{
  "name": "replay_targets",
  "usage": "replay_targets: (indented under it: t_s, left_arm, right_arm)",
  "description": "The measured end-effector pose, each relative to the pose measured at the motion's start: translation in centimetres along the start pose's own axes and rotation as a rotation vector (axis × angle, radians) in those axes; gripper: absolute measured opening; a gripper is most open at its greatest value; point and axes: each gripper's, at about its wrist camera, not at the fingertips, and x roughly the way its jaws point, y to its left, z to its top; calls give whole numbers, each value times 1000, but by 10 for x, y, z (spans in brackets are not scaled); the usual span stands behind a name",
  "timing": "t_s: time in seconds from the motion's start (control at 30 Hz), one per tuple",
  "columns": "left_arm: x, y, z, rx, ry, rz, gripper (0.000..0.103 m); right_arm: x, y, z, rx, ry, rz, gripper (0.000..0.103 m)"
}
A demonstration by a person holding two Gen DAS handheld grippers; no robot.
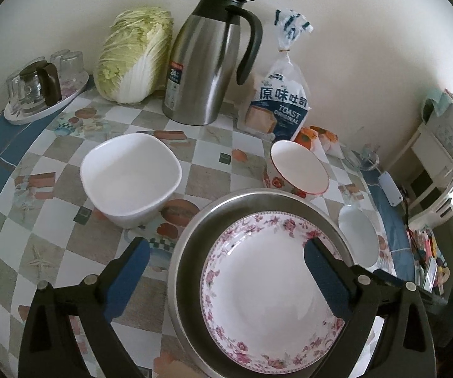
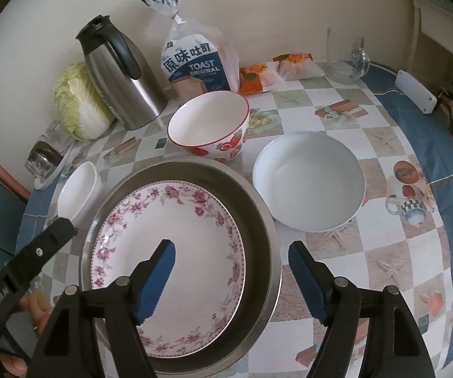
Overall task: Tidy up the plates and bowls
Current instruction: 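Move both tools toward the red-rimmed strawberry-print bowl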
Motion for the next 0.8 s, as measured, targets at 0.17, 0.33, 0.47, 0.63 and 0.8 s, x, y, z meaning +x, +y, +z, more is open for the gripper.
replay_targets:
  t_s: [0.17, 0.33, 0.47, 0.63, 0.8]
  left_arm:
    - [0, 5, 13, -39, -3, -10, 99]
    - [9, 8, 27, -74, 13, -18, 99]
    - [15, 8, 35, -74, 17, -16, 99]
    - [19, 11, 46, -85, 11, -26, 99]
    - [23, 9, 60, -63, 25, -18, 99]
  right_arm:
    - [2, 0, 2, 5, -1, 11, 88]
    - [6, 0, 10, 1, -8, 7, 96]
    - [3, -4, 22, 22, -46, 13, 103]
    - [2, -5, 36, 23, -77, 24, 103]
    - [6, -7, 48, 36, -69, 12, 103]
